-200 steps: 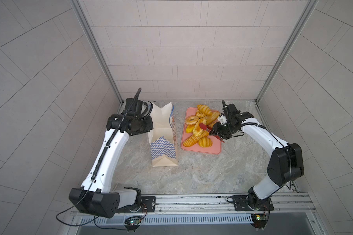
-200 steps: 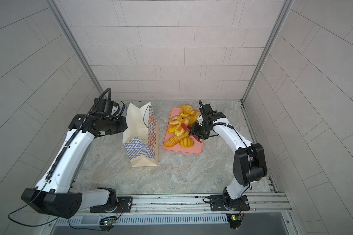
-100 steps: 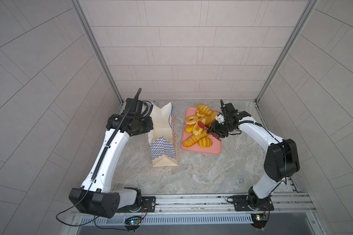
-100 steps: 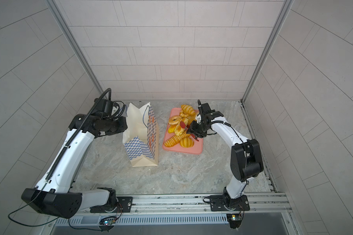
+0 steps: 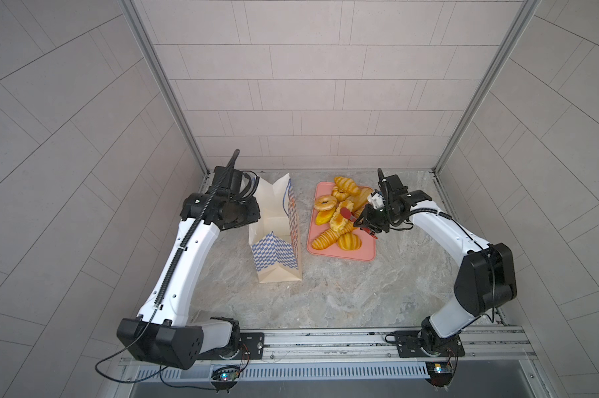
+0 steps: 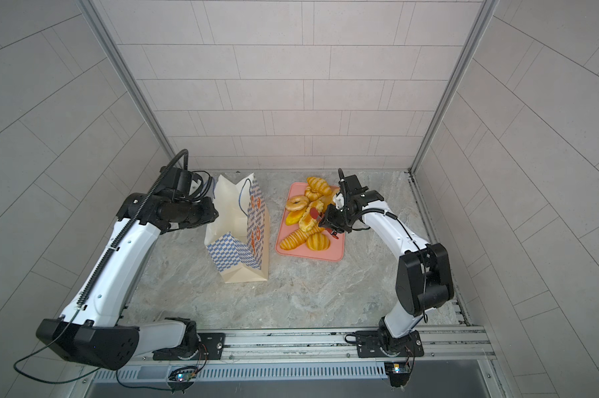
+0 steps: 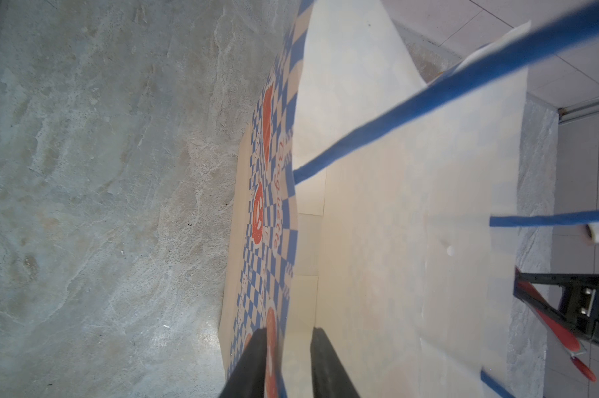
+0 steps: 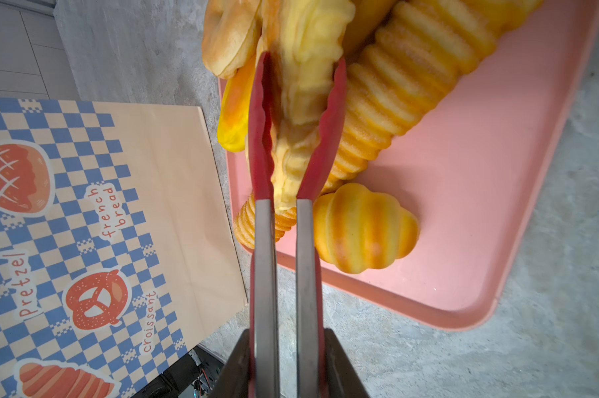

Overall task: Pack bread into a paper bag
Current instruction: Pick up the bread from the tray.

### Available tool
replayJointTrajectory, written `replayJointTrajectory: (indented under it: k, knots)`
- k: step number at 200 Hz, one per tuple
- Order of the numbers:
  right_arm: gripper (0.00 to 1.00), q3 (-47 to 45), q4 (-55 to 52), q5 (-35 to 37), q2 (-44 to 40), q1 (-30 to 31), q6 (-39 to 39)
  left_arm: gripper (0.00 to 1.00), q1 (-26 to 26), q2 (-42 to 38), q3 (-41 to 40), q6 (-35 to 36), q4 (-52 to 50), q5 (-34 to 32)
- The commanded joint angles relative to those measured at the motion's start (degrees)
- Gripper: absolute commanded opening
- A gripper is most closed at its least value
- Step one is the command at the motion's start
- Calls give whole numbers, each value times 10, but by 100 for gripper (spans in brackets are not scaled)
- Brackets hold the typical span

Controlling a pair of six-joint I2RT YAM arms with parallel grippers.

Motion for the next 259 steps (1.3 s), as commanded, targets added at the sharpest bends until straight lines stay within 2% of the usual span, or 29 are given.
replayJointTrajectory:
  k: [1,36,66,133,168,204,259]
  knots:
    - [29,-13,-12,16,-55,-11,11,35,1,-7,3,-5,1,1]
    - [29,-14,-28,21,-99,-22,12,35,1,-3,6,-8,0,1]
    - [29,9,-39,28,-127,-23,9,19,1,-2,8,-11,1,5]
    - [30,90,-38,2,-147,-13,19,0,0,-2,18,-11,1,9]
    - [30,113,9,-20,-157,3,38,0,1,5,29,-11,5,15]
    - [32,101,130,-18,-195,17,85,0,1,12,38,-9,4,19]
    - [33,117,241,-46,-200,47,128,0,1,19,39,-7,5,22]
